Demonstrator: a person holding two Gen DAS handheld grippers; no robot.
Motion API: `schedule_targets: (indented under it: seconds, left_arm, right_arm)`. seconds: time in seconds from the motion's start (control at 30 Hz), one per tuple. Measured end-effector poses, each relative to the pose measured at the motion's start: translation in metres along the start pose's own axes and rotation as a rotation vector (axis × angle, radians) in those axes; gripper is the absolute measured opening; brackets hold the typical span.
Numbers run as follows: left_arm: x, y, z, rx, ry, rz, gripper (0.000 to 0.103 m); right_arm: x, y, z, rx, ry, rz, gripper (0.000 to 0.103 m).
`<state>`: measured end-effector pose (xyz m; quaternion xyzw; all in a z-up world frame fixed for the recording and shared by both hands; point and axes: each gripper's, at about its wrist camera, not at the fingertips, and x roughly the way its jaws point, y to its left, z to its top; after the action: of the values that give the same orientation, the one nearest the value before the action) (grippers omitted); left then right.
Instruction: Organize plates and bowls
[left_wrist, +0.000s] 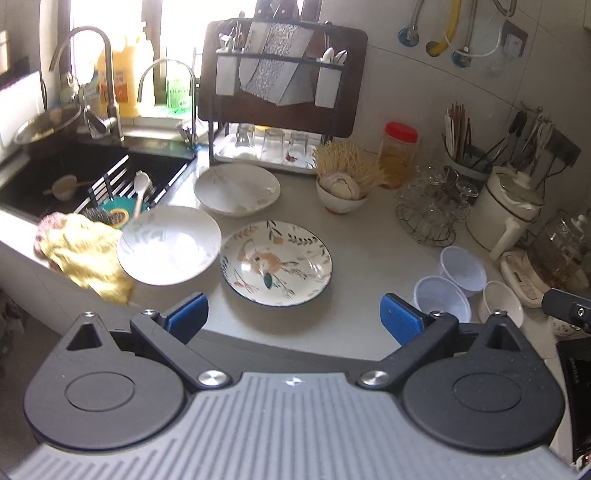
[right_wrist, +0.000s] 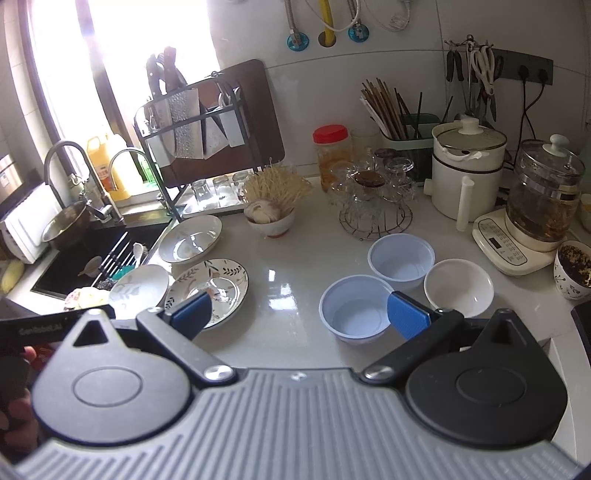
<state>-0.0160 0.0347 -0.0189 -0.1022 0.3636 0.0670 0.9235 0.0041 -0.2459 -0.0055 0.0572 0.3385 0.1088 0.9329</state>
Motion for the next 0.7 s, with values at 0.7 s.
schedule_targets:
  seconds: [0.7]
  left_arm:
    - [0.016, -0.01, 0.002, 0.022, 0.056, 0.01, 0.101]
  right_arm:
    - [0.022, -0.004, -0.004, -0.002, 0.053, 0.026, 0.103]
